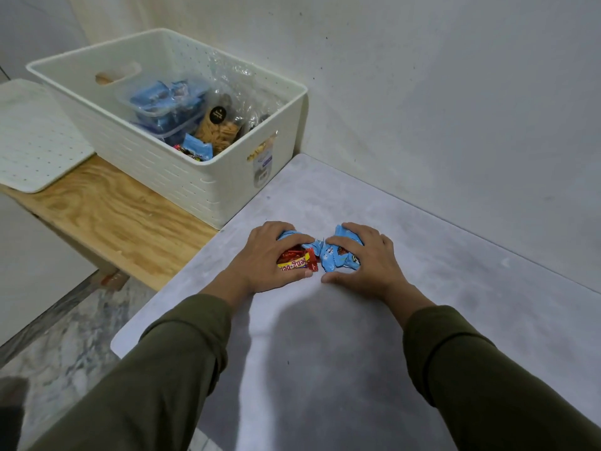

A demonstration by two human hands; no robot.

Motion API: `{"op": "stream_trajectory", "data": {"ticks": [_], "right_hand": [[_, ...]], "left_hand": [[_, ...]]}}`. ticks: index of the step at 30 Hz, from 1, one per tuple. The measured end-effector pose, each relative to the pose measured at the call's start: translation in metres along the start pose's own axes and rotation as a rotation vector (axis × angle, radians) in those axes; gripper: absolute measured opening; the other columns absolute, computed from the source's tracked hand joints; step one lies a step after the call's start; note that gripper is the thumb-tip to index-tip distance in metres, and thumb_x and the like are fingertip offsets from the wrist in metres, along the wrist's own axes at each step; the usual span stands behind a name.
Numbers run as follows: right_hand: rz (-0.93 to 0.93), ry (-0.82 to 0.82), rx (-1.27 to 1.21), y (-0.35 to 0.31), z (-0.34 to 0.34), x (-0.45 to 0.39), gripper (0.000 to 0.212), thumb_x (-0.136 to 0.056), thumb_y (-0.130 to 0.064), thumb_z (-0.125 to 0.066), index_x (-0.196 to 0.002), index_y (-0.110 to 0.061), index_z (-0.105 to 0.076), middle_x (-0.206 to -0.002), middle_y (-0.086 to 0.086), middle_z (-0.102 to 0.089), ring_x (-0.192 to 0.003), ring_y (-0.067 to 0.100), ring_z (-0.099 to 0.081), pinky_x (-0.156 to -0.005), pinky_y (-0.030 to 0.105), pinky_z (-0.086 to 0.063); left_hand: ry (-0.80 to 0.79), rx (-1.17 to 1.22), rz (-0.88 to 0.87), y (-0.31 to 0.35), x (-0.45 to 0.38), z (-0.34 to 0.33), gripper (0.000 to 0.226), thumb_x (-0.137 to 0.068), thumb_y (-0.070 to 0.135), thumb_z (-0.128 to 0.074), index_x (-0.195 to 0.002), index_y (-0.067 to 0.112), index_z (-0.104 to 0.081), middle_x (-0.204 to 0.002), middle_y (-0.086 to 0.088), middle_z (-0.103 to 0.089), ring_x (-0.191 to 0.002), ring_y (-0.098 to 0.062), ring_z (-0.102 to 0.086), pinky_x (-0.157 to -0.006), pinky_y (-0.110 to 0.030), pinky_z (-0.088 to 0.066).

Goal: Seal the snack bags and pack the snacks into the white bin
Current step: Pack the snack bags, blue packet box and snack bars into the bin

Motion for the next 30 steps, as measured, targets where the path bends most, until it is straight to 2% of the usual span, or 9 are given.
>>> {"op": "stream_trajectory", "data": {"ticks": [3,5,8,11,15,19,23,26,30], "right_hand": [[-0.015,0.044,0.031,0.000,0.001,0.004,0.074,-0.063,-0.078,-0.048,-0.124,-0.037,-0.052,-0.144,-0.004,-0.037,-0.132,0.017,-0.030,-0.108,0.039,-0.022],[-0.035,0.081,0.095,0.001,0.000,0.008,0.068,-0.067,-0.076,-0.050,-0.118,-0.032,-0.057,-0.134,-0.001,-0.047,-0.124,0.019,-0.039,-0.101,0.038,-0.032],[0.028,0.268,0.099,-0.009,0.010,0.018,0.054,-0.067,-0.067,-0.059,-0.095,-0.022,-0.068,-0.104,0.007,-0.063,-0.095,0.026,-0.056,-0.073,0.033,-0.050],[0.024,0.381,0.103,-0.013,0.015,0.030,0.036,-0.067,-0.052,-0.071,-0.080,-0.018,-0.068,-0.082,0.007,-0.064,-0.073,0.024,-0.057,-0.054,0.022,-0.040],[-0.073,0.342,0.066,-0.010,0.017,0.035,0.032,-0.070,-0.049,-0.067,-0.076,-0.018,-0.067,-0.079,0.006,-0.063,-0.073,0.024,-0.057,-0.057,0.023,-0.034],[-0.184,0.268,0.000,-0.009,0.035,0.042,0.029,-0.076,-0.046,-0.066,-0.087,-0.019,-0.067,-0.089,0.003,-0.060,-0.083,0.021,-0.055,-0.064,0.023,-0.033],[-0.171,0.295,0.010,-0.028,0.080,0.043,0.033,-0.078,-0.047,-0.066,-0.098,-0.020,-0.067,-0.096,0.004,-0.058,-0.088,0.021,-0.054,-0.067,0.024,-0.034],[-0.140,0.322,0.039,-0.052,0.117,0.032,0.036,-0.078,-0.047,-0.066,-0.100,-0.019,-0.066,-0.098,0.006,-0.059,-0.088,0.022,-0.055,-0.067,0.024,-0.035],[-0.110,0.412,-0.017,-0.092,0.158,0.012,0.031,-0.074,-0.041,-0.073,-0.091,-0.015,-0.069,-0.090,0.010,-0.060,-0.079,0.028,-0.057,-0.064,0.025,-0.035]], "left_hand": [[0.016,-0.021,-0.015,0.003,0.001,0.000,0.060,-0.079,0.068,-0.048,-0.130,0.037,-0.048,-0.117,0.001,-0.049,-0.108,-0.013,-0.039,-0.088,-0.026,-0.036],[0.042,-0.032,-0.029,0.006,0.004,0.001,0.052,-0.082,0.060,-0.053,-0.127,0.033,-0.052,-0.109,-0.001,-0.053,-0.099,-0.014,-0.045,-0.079,-0.026,-0.043],[0.089,-0.039,-0.033,0.010,0.009,0.004,0.048,-0.083,0.057,-0.051,-0.122,0.030,-0.057,-0.100,-0.002,-0.055,-0.089,-0.018,-0.053,-0.069,-0.030,-0.048],[0.092,-0.018,-0.007,0.013,0.013,0.005,0.046,-0.082,0.048,-0.058,-0.122,0.026,-0.058,-0.100,-0.006,-0.056,-0.087,-0.020,-0.055,-0.068,-0.025,-0.044],[0.117,0.085,0.045,0.018,0.019,0.016,0.044,-0.081,0.051,-0.062,-0.117,0.027,-0.060,-0.097,-0.003,-0.055,-0.085,-0.018,-0.056,-0.071,-0.027,-0.048],[0.097,0.086,0.038,0.034,0.018,0.043,0.052,-0.079,0.058,-0.056,-0.119,0.024,-0.060,-0.099,-0.006,-0.055,-0.087,-0.019,-0.056,-0.074,-0.029,-0.049],[0.140,0.069,0.007,0.051,0.008,0.093,0.042,-0.082,0.031,-0.069,-0.121,0.017,-0.060,-0.100,-0.015,-0.055,-0.090,-0.028,-0.057,-0.078,-0.034,-0.049],[0.179,0.041,0.005,0.059,0.000,0.137,0.043,-0.082,0.026,-0.070,-0.123,0.016,-0.059,-0.105,-0.017,-0.056,-0.095,-0.029,-0.056,-0.082,-0.031,-0.044],[0.208,0.029,0.034,0.046,-0.006,0.192,0.044,-0.082,0.024,-0.071,-0.124,0.018,-0.059,-0.109,-0.017,-0.054,-0.097,-0.028,-0.055,-0.081,-0.029,-0.042]]}}
Point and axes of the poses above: each hand's wrist, its own x-axis away from the middle knuckle, its own z-axis out of the back of the hand, y = z × x, the point moved 10 cm from there along -x, towards the middle knuckle
